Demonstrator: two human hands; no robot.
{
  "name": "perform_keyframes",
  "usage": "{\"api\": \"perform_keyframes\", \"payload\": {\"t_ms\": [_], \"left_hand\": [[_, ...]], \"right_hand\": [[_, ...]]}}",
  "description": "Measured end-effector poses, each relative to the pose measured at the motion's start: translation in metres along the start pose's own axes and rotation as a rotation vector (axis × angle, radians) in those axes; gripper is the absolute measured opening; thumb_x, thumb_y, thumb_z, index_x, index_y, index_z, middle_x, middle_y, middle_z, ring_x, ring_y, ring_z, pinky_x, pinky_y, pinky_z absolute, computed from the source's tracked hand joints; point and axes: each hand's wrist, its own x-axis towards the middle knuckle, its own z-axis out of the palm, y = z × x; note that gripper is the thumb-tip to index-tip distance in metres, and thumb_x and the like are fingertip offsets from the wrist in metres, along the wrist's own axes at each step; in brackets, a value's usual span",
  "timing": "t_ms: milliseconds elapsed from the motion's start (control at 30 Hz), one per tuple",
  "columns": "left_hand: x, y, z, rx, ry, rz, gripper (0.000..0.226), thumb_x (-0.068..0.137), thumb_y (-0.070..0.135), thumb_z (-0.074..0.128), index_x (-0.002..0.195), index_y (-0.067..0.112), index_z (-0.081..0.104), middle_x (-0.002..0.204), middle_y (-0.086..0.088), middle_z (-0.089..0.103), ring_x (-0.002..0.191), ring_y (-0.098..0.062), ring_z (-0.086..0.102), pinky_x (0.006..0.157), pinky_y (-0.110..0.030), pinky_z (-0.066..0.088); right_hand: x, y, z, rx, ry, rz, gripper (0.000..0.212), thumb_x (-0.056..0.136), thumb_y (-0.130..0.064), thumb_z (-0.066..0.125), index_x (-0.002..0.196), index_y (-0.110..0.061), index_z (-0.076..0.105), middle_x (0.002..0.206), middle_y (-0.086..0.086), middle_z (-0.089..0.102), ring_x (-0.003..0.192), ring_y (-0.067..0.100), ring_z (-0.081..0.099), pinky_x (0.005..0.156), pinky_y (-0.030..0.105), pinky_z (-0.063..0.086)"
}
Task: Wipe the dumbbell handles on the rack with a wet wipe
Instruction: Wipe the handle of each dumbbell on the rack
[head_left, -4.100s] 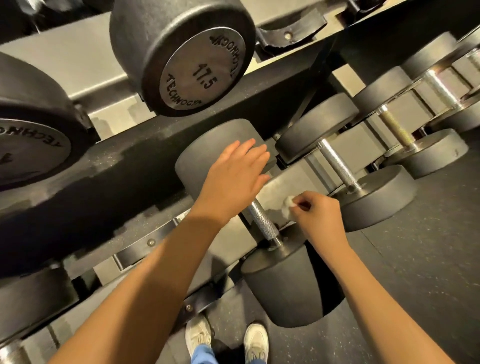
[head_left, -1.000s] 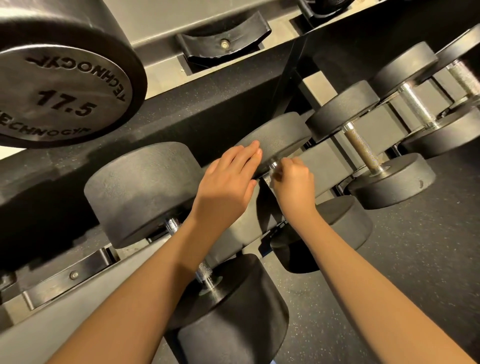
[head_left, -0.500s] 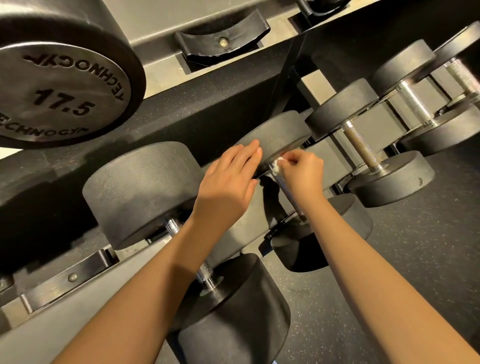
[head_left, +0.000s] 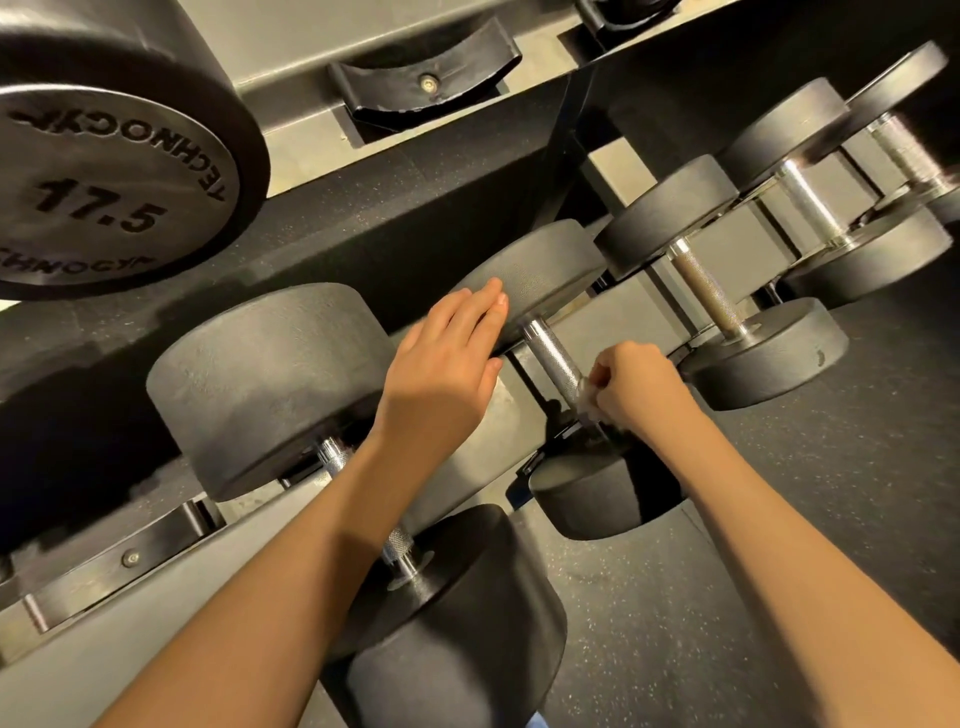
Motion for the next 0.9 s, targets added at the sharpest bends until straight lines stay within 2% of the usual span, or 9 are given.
{"api": "perform_keyframes", "payload": {"t_ms": [100,167,300,367,467,633,767,833,900], "left_hand": [[-0.002,0.001,0.001,0.012,0.034,0.008,0.044,0.098,0.018,0.048,0.138,0.001,0.047,0.141,-0.014,0.049,0.127,-0.029,0.049,0.095,-0.042,0.050],[-0.002,0.002,0.002,0.010,0.045,0.012,0.043,0.098,0.017,0.047,0.137,-0.001,0.048,0.141,-0.016,0.050,0.127,-0.030,0.049,0.094,-0.043,0.051],[-0.002,0.001,0.004,0.034,0.073,0.023,0.042,0.098,0.016,0.048,0.136,-0.002,0.049,0.139,-0.017,0.051,0.126,-0.031,0.051,0.092,-0.043,0.052],[-0.002,0.002,0.005,0.035,0.078,0.016,0.043,0.097,0.016,0.049,0.136,-0.001,0.049,0.139,-0.017,0.051,0.126,-0.031,0.051,0.093,-0.044,0.051],[-0.003,0.004,0.006,0.036,0.070,-0.002,0.045,0.097,0.018,0.049,0.138,0.000,0.047,0.141,-0.016,0.050,0.127,-0.031,0.049,0.096,-0.043,0.050],[-0.003,0.007,0.006,0.023,0.074,-0.020,0.046,0.096,0.018,0.047,0.139,0.000,0.046,0.141,-0.016,0.049,0.129,-0.030,0.048,0.097,-0.041,0.050],[-0.003,0.007,0.007,0.056,0.062,-0.014,0.046,0.099,0.018,0.041,0.140,0.000,0.044,0.143,-0.015,0.048,0.129,-0.030,0.047,0.095,-0.040,0.051],[-0.002,0.007,0.007,0.057,0.054,-0.020,0.045,0.099,0.019,0.038,0.139,0.000,0.045,0.142,-0.016,0.048,0.129,-0.030,0.048,0.096,-0.041,0.050],[0.000,0.009,0.005,0.069,0.062,-0.016,0.043,0.100,0.017,0.036,0.136,-0.001,0.049,0.138,-0.017,0.052,0.125,-0.030,0.051,0.096,-0.041,0.050]], "right_hand": [[0.004,-0.004,-0.002,0.071,0.012,0.007,0.022,0.070,0.003,0.064,0.085,-0.012,0.068,0.092,0.010,0.066,0.083,0.027,0.064,0.068,0.036,0.055],[0.007,-0.009,-0.003,0.114,0.040,-0.009,0.021,0.073,0.004,0.061,0.084,-0.013,0.067,0.092,0.008,0.066,0.081,0.025,0.062,0.065,0.034,0.053],[-0.005,0.002,-0.003,-0.182,0.011,0.001,0.017,0.079,-0.005,0.064,0.091,-0.017,0.067,0.092,0.008,0.064,0.080,0.027,0.057,0.064,0.033,0.044],[-0.009,0.005,-0.001,-0.212,0.011,0.002,0.017,0.079,-0.005,0.065,0.092,-0.016,0.067,0.091,0.007,0.063,0.078,0.026,0.056,0.063,0.032,0.042],[-0.001,-0.003,0.002,-0.008,0.090,-0.034,0.007,0.079,-0.004,0.065,0.083,-0.010,0.064,0.089,0.006,0.064,0.076,0.022,0.058,0.059,0.030,0.045],[0.014,-0.018,0.012,0.362,0.228,-0.085,0.005,0.080,0.000,0.063,0.077,-0.005,0.063,0.077,0.005,0.061,0.071,0.015,0.056,0.060,0.025,0.044],[0.024,-0.029,0.029,0.545,0.429,-0.176,0.009,0.085,-0.009,0.061,0.076,-0.010,0.061,0.075,0.005,0.059,0.065,0.013,0.051,0.059,0.022,0.042],[0.026,-0.033,0.031,0.600,0.456,-0.170,0.008,0.086,-0.014,0.063,0.078,-0.012,0.062,0.077,0.004,0.061,0.062,0.007,0.049,0.056,0.015,0.037],[0.026,-0.032,0.028,0.558,0.434,-0.169,0.008,0.088,-0.015,0.062,0.081,-0.011,0.063,0.080,0.005,0.061,0.065,0.007,0.050,0.057,0.015,0.036]]}}
